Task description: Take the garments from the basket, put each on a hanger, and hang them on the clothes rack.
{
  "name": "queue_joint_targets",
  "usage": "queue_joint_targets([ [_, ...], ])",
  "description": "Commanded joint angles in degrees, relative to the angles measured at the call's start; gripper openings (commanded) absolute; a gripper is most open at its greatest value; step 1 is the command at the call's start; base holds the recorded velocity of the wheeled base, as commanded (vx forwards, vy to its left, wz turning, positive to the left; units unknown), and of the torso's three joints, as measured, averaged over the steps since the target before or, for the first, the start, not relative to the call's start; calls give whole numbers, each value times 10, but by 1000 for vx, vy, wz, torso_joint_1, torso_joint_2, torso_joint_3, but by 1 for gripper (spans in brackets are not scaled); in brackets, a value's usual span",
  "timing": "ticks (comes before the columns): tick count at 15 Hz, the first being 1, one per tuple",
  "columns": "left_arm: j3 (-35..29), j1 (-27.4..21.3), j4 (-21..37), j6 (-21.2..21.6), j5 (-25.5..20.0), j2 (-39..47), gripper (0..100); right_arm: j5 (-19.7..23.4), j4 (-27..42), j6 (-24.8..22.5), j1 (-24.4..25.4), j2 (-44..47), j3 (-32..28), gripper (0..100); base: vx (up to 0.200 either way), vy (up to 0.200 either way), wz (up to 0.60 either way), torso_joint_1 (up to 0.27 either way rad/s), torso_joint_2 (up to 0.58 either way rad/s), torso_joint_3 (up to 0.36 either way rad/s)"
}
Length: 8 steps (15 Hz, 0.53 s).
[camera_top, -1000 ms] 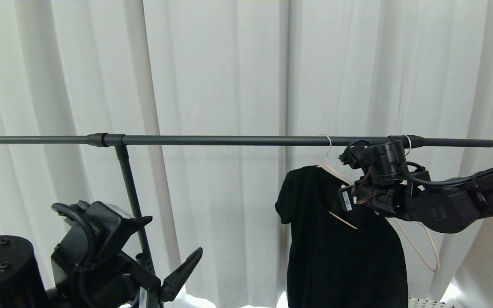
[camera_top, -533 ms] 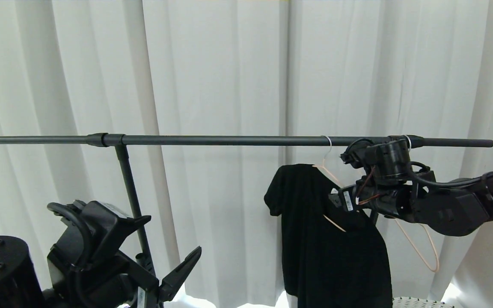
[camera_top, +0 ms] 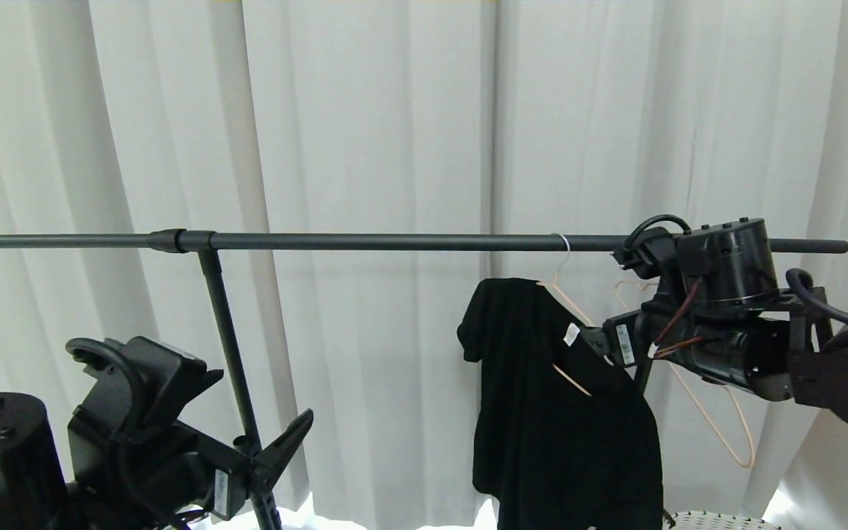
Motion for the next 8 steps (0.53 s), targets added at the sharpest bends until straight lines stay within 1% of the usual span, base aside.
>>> queue_joint_targets([
  [1, 50, 23, -1, 1, 0, -1, 100, -38, 145, -13, 0, -113, 4, 100, 0, 0, 0, 0, 0, 0],
  [2, 53, 23, -1, 2, 0, -8, 100, -40, 230, -19, -2, -165, 5, 100, 0, 0, 0, 0, 0, 0],
  [3, 53, 25, -1, 2, 0, -7, 100, -44, 296, -19, -8, -202, 7, 100, 0, 0, 0, 0, 0, 0],
  [4, 52, 37, 0, 6, 0, -5, 100, -66, 394, -26, -25, -254, 21, 100, 0, 0, 0, 0, 0, 0],
  [5, 55, 55, 1, 10, 0, -2, 100, -97, 434, -38, -30, -283, 39, 100, 0, 0, 0, 0, 0, 0],
  [6, 56, 81, 2, 15, 0, 2, 100, -123, 434, -42, -33, -303, 66, 100, 0, 0, 0, 0, 0, 0],
  [7, 55, 92, 2, 20, 0, 3, 100, -133, 434, -43, -35, -311, 75, 100, 0, 0, 0, 0, 0, 0],
  [8, 53, 115, 2, 38, -1, 3, 100, -151, 434, -41, -45, -322, 91, 100, -200, 0, 0, 2, -2, 2],
])
